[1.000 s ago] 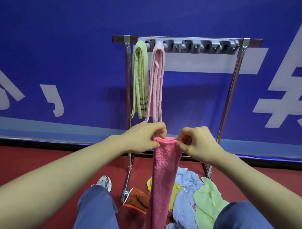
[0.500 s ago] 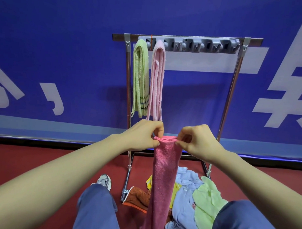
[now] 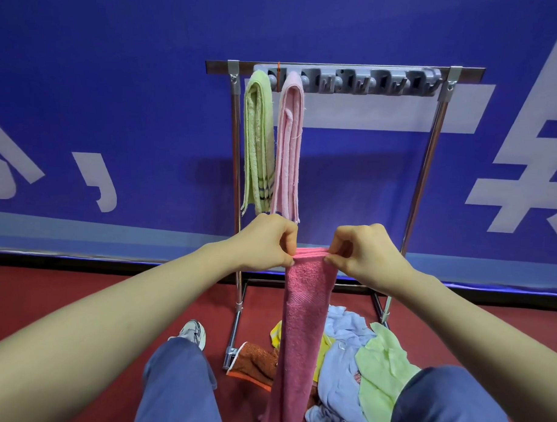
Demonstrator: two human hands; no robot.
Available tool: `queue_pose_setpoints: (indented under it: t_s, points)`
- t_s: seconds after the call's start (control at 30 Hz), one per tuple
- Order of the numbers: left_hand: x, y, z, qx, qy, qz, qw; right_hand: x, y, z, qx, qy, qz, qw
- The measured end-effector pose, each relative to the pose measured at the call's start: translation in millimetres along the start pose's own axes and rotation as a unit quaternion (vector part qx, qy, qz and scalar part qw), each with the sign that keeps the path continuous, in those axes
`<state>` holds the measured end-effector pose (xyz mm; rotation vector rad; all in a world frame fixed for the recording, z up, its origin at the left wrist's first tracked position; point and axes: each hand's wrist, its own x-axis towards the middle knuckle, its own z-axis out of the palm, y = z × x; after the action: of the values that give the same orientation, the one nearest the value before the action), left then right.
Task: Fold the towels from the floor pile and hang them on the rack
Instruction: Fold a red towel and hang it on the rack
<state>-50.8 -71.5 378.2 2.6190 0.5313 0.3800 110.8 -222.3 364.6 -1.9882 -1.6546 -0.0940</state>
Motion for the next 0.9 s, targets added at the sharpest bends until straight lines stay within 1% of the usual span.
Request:
queue_pose_setpoints:
  t_s: [0.13,0.23,0.37,0.43,0.47,0.53,0.6,0.63,0.7,0.73,0.77,0.8,0.83,0.9]
  points:
    - [1.8,2.6,-1.7,-0.002,-0.011,0.000,1.000,0.8,0.5,-0.7,-0.009,-0.005,0.006,1.000]
    - [1.9,4.3,-1.7,-0.025,-0.029,0.005,0.999,0.6,-0.4,-0.2,-0.007,0.004,0.007,1.000]
    - [3.5,10.2,-1.1,-0.023,-0.059,-0.015,0.998,2.2,-1.1,0.2,0.007,0.009,-0.003,1.000]
    - [2.6,15.1,-1.9,-0.056,-0.068,-0.035,0.996,2.0,-4.8,-0.8,0.015,0.009,0.001,1.000]
    - [1.8,18.2,-2.9,-0.090,-0.070,-0.043,0.993,1.3,-6.8,-1.6,0.034,0.014,0.014,0.999]
    - [1.0,24.8,-5.5,-0.190,-0.070,-0.060,0.977,1.7,-6.9,-4.1,0.109,0.031,0.060,0.992]
    - [2.4,31.8,-9.7,-0.271,-0.057,-0.079,0.958,4.3,-4.5,-6.9,0.228,0.032,0.099,0.968]
    - [4.1,34.5,-12.1,-0.297,-0.051,-0.084,0.950,6.2,-3.3,-7.8,0.302,0.027,0.111,0.946]
    - [8.0,38.3,-17.4,-0.328,-0.044,-0.087,0.940,9.9,-1.3,-9.4,0.451,0.001,0.139,0.882]
    - [10.1,39.1,-20.3,-0.336,-0.043,-0.086,0.937,10.2,-1.2,-10.8,0.505,-0.018,0.148,0.850]
    - [12.4,39.6,-22.9,-0.341,-0.041,-0.085,0.935,9.9,-0.2,-11.0,0.538,-0.037,0.153,0.828]
    - [14.5,39.7,-25.2,-0.344,-0.038,-0.084,0.934,8.6,1.0,-10.7,0.551,-0.059,0.153,0.818]
    - [16.6,38.9,-26.6,-0.346,-0.032,-0.086,0.934,6.7,2.9,-8.7,0.548,-0.079,0.155,0.818]
    - [19.4,37.5,-27.2,-0.355,-0.023,-0.091,0.930,0.3,4.7,-1.1,0.517,-0.100,0.167,0.834]
